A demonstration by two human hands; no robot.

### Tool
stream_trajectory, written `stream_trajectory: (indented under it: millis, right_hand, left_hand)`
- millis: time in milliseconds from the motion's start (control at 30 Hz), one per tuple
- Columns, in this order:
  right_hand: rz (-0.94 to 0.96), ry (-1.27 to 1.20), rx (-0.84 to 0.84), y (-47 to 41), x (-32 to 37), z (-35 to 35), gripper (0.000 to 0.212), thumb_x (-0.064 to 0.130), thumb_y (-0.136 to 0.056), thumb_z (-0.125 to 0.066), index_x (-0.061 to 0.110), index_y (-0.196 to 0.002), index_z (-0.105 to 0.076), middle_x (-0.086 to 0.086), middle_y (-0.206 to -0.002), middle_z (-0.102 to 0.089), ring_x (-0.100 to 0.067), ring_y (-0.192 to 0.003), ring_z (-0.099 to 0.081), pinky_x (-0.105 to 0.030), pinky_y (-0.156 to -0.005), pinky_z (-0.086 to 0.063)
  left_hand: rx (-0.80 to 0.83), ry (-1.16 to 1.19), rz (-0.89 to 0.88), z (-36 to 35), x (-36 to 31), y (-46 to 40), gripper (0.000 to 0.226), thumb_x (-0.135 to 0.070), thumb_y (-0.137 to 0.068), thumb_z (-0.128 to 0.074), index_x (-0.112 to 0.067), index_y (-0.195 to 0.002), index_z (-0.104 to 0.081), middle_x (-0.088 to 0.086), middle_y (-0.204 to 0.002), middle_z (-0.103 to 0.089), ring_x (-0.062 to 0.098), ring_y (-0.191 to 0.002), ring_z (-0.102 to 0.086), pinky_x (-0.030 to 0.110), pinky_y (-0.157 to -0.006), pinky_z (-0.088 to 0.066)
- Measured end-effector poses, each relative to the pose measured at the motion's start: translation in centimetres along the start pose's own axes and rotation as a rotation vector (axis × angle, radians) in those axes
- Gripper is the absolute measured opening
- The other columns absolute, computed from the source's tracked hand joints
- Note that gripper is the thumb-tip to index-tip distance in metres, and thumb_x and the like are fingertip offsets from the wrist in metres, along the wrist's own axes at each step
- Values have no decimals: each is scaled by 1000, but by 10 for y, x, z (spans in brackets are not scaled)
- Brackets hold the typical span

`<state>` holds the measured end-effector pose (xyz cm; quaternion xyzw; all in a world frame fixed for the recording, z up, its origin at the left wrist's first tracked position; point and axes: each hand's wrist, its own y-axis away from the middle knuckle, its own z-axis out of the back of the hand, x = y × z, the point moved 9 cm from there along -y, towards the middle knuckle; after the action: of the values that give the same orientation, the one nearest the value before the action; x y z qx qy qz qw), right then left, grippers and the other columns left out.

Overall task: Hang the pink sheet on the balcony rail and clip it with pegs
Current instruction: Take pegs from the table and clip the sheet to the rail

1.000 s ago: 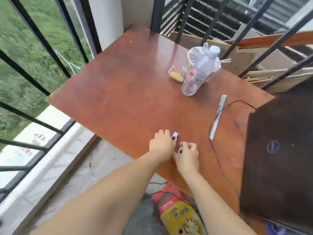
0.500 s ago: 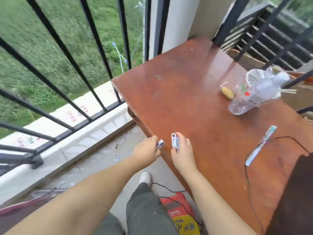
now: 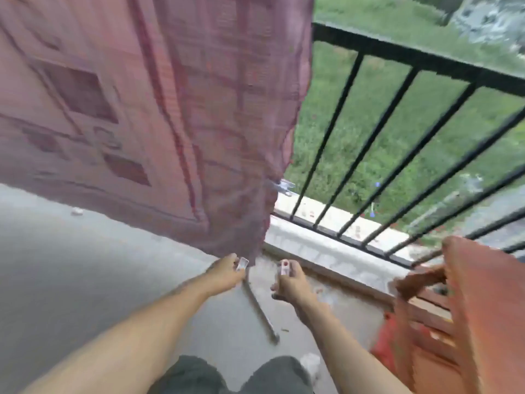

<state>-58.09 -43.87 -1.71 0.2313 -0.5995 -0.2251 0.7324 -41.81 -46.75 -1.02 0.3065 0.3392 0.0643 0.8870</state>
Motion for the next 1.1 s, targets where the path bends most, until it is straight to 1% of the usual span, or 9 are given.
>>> stream_trajectory:
  millis: [200,267,367,433,500,633,767,867,1100]
  right_hand:
    - [-21,-159,409,10,79,-226,18,15,-91,-43,21,-75,-44,1,-58,-43,-16,-61,-47,-25,-51,-41]
    - [-33,-148,496,17,101,-293,18,21,-90,-46,19,-73,-48,1,-63,-46,-16,-61,-46,-24,-49,-39]
    - [31,105,586,30,128,-378,20,31,-94,-46,15,-86,-56,0,-73,-53,-14,-62,-49,-23,-51,-39]
    - [122,277,693,40,143,-429,23,35,-95,-43,16,-89,-56,0,-80,-55,-12,-63,-54,-23,-55,-42]
    - [181,379,782,39,154,-474,23,35,-95,-43,15,-98,-54,-3,-85,-56,-12,-65,-61,-24,-57,-48]
    - [116,380,882,14,174,-551,32,29,-92,-53,18,-119,-41,-5,-93,-59,-18,-72,-68,-34,-64,-58]
    - [68,424,983,-21,208,-649,23,21,-92,-54,5,-107,-52,-11,-100,-57,-21,-88,-67,-39,-72,-59]
    - [78,475,1028,-35,243,-734,9,17,-91,-52,12,-99,-52,-4,-95,-62,-22,-92,-66,-38,-73,-53]
    - [87,500,1095,-34,299,-922,26,18,-92,-50,9,-115,-44,-6,-98,-63,-24,-94,-64,-48,-85,-53]
  left_hand:
    - [-349,533,311,138,203,60,16,-23,-93,-38,-13,-82,-45,6,-67,-59,17,-55,-53,23,-51,-40]
    - [-448,680,407,169,256,80,21,-25,-92,-38,-9,-81,-47,6,-64,-51,25,-60,-53,23,-51,-41]
    - [-605,775,520,206,324,109,27,-27,-93,-40,-4,-90,-54,11,-76,-48,40,-81,-60,25,-46,-44]
    - [-650,775,539,229,353,120,29,-29,-94,-39,-4,-98,-53,11,-77,-48,35,-71,-56,30,-50,-48]
    - [-677,779,534,254,379,123,23,-29,-94,-38,-9,-92,-50,5,-66,-43,22,-56,-45,30,-52,-48]
    - [-741,829,520,317,429,117,26,-27,-94,-37,-14,-74,-49,3,-59,-39,17,-52,-39,23,-47,-40]
    - [-782,903,500,389,477,107,33,-22,-97,-38,-14,-65,-43,4,-58,-44,16,-46,-40,16,-35,-38]
    - [-847,993,513,451,522,112,24,-18,-97,-39,-11,-75,-43,5,-61,-48,16,-45,-43,11,-29,-34]
    - [-993,1031,533,577,641,142,25,-17,-93,-49,-17,-69,-41,4,-62,-52,18,-45,-48,20,-42,-37]
